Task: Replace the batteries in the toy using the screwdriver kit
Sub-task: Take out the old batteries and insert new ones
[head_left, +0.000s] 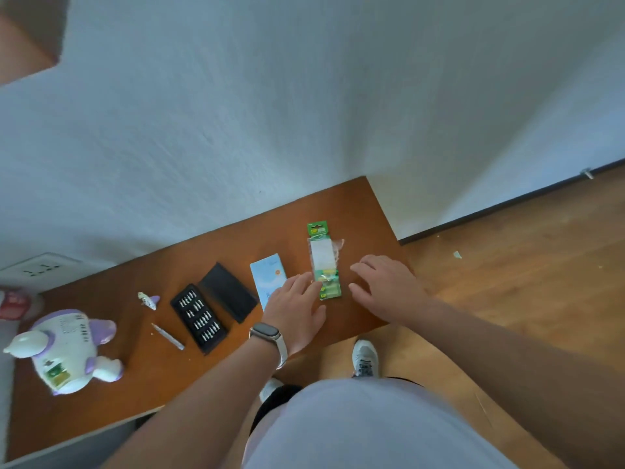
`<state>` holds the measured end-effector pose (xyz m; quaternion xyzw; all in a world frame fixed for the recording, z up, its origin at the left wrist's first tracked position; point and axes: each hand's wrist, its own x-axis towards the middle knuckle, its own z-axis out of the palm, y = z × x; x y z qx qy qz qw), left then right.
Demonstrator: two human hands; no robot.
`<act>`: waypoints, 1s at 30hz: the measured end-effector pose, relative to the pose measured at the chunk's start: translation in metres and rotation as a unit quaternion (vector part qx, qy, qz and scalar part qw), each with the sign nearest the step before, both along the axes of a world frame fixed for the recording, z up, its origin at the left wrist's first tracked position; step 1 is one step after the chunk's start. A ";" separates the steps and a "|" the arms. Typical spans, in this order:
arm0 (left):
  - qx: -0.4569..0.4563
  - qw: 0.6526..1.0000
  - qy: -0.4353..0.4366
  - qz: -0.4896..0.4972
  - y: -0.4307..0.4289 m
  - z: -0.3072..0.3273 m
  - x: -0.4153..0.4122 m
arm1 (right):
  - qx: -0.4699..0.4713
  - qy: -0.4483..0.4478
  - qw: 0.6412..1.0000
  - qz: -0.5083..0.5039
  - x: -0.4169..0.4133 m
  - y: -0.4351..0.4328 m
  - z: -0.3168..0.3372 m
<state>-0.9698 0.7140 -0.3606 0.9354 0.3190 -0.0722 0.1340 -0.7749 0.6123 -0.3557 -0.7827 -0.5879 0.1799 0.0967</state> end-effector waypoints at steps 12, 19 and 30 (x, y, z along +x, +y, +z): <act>-0.018 0.997 0.058 0.041 -0.001 -0.030 0.024 | -0.042 0.063 0.996 0.040 0.024 0.033 -0.051; -0.006 0.998 0.050 0.032 0.003 -0.039 0.028 | -0.042 0.077 0.993 0.084 0.027 0.058 -0.060; -0.009 0.999 0.038 0.034 0.002 -0.037 0.025 | -0.096 0.130 0.981 0.106 0.028 0.075 -0.056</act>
